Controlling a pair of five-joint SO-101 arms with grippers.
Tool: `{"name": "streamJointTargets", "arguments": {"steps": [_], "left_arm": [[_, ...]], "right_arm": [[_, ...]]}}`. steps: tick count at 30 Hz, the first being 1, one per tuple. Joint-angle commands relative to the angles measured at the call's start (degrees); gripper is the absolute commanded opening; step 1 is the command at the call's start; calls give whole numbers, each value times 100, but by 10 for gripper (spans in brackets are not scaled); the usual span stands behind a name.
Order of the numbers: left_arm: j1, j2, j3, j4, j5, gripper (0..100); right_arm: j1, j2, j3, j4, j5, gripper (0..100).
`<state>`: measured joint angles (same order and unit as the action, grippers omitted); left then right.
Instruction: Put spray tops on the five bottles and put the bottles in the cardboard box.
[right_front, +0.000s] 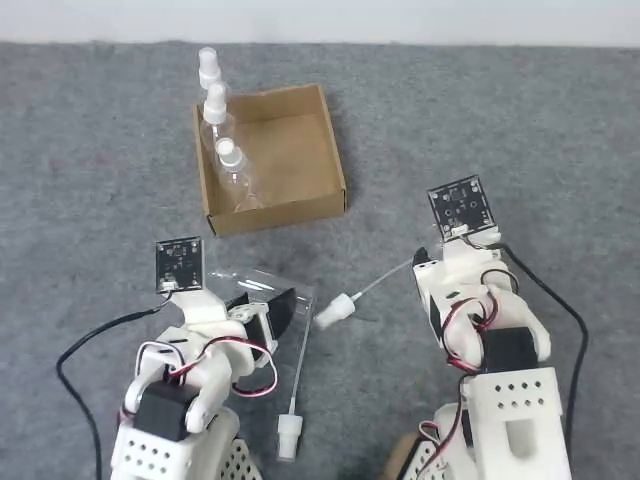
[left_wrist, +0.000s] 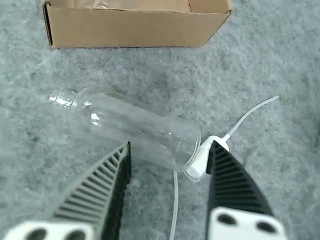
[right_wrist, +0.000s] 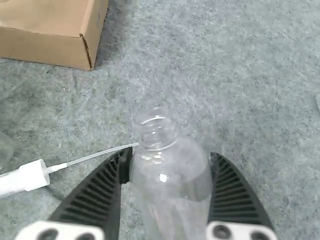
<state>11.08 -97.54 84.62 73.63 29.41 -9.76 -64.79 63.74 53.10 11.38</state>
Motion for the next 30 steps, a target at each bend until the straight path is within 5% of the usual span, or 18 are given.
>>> {"name": "streamJointTargets", "arguments": {"steps": [1,17,30], "left_arm": [[44,-9,-171,9,-79,221],[53,3666,-1376,-299,-492,218],[1644,5732,-1675,-905,-229,217]], "right_arm": [[48,-92,-70,-136,-62,122],[48,-92,-70,-136,-62,122],[48,-92,-70,-136,-53,122]]}}
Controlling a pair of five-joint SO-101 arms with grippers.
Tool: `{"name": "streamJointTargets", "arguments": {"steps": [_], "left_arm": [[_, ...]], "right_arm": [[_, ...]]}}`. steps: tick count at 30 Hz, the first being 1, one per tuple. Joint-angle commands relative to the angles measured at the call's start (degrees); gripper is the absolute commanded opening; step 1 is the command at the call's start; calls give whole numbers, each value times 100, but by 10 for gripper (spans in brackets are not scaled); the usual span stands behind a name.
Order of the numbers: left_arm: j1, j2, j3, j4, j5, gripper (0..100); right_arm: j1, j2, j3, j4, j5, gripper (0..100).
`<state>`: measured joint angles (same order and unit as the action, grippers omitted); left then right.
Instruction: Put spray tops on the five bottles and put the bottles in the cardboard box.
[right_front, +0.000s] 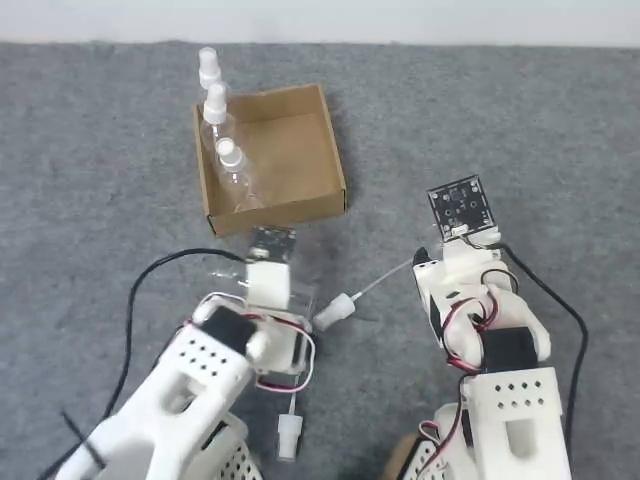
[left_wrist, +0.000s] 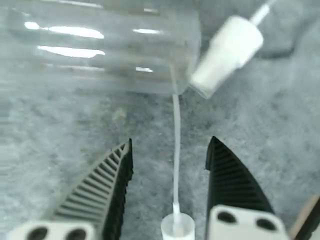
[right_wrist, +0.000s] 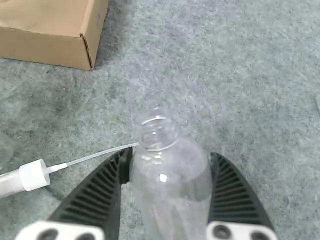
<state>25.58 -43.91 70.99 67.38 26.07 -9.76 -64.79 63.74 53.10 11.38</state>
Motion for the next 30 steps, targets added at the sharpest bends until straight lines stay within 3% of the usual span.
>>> {"name": "streamJointTargets", "arguments": {"steps": [1,5,13,26,30], "left_arm": [[255,501,-312,-360,105,217],[404,958,-365,-571,114,209],[422,1873,-831,-554,114,38],[378,2760,-1349,-431,114,9],[62,2760,-1473,-167,114,10]], "right_arm": [[48,-92,-70,-136,-53,122],[57,-92,-70,-136,-53,122],[75,-92,-70,-136,-53,122],[75,-92,-70,-136,-53,122],[84,-101,-70,-136,-53,122]]}}
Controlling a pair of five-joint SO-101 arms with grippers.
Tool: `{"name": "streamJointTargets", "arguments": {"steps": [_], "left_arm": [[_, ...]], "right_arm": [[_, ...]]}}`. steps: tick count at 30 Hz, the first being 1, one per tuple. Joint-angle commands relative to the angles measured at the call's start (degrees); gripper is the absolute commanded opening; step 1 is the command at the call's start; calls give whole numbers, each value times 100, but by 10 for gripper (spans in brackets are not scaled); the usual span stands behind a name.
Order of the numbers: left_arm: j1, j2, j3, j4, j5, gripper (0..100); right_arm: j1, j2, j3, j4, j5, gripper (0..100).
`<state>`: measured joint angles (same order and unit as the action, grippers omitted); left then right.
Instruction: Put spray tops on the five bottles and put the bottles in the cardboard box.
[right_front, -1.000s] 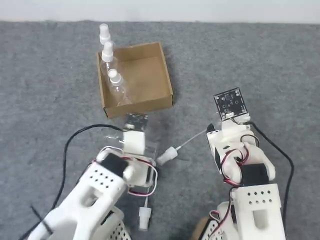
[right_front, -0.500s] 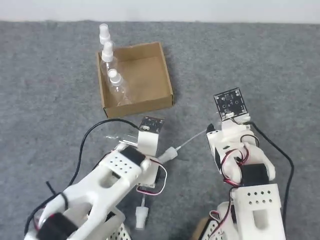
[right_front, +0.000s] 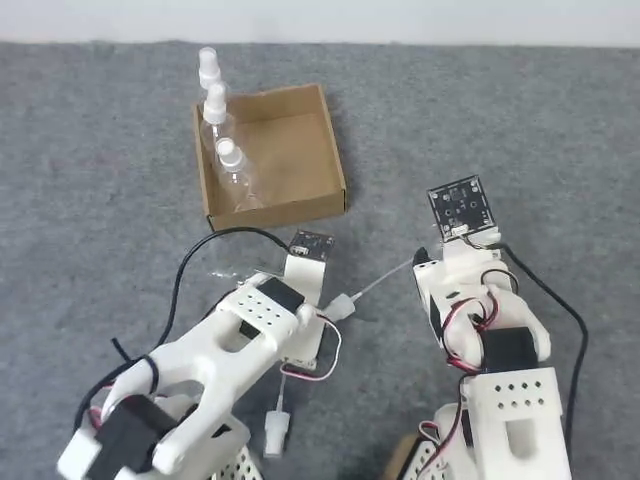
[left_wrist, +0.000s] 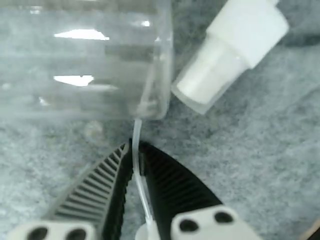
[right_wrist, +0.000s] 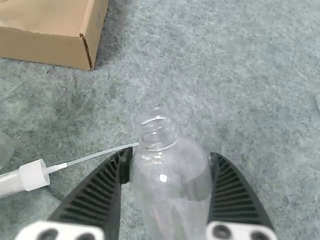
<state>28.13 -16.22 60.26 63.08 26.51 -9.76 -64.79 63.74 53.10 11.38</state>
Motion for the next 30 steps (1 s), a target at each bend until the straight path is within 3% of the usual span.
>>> {"name": "streamJointTargets", "arguments": {"steps": [1,9,22,30], "left_arm": [[-316,-9,-497,422,62,10],[-1213,-9,-1033,1354,18,10],[-3341,-9,-1481,1415,-246,9],[-5204,-9,-2009,1380,-237,9]], "right_arm": [[84,-110,-70,-136,-53,122],[84,-110,-70,-136,-53,122],[84,-110,-70,-136,-44,122],[84,-101,-70,-145,-26,122]]}}
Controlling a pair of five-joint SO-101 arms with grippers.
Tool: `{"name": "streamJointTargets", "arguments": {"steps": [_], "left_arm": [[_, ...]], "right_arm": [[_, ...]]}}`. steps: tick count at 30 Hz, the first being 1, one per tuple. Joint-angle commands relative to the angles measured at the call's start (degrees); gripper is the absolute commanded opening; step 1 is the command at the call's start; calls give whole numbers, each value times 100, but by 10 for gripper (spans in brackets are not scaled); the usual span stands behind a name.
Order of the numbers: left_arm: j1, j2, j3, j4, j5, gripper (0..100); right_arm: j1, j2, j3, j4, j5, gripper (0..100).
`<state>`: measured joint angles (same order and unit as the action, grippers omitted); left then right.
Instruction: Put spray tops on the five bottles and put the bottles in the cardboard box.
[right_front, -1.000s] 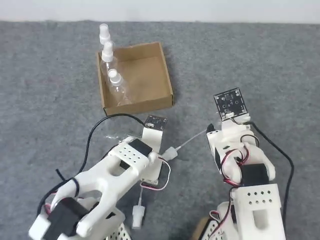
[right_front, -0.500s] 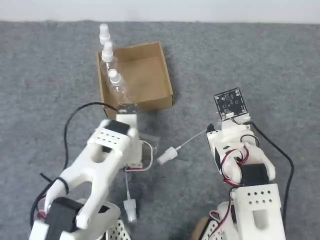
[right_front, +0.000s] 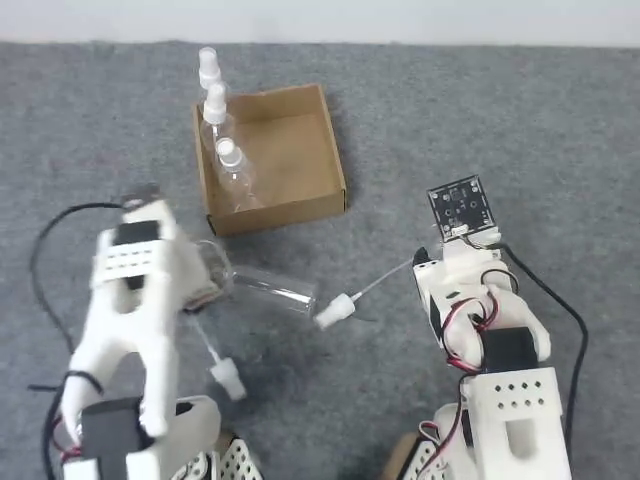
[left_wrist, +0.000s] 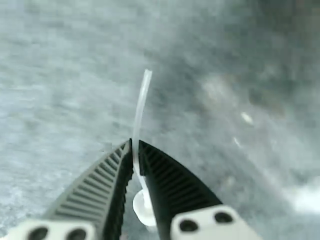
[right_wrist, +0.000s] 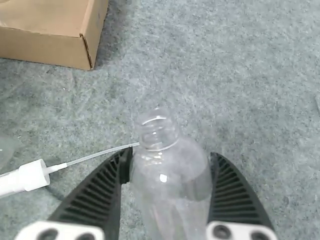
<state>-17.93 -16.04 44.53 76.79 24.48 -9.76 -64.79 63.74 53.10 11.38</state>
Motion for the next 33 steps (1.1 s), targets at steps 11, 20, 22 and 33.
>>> {"name": "streamJointTargets", "arguments": {"steps": [11,20,22,33], "left_arm": [[-2426,18,-725,-281,440,9],[-3666,18,-734,-897,475,9],[-3947,18,-699,-1116,484,9],[-4888,-9,-734,-1521,431,25]], "right_arm": [[84,-101,-70,-145,-35,122],[84,-101,-70,-145,-35,122],[84,-101,-70,-145,-35,122],[84,-101,-70,-145,-18,122]]}}
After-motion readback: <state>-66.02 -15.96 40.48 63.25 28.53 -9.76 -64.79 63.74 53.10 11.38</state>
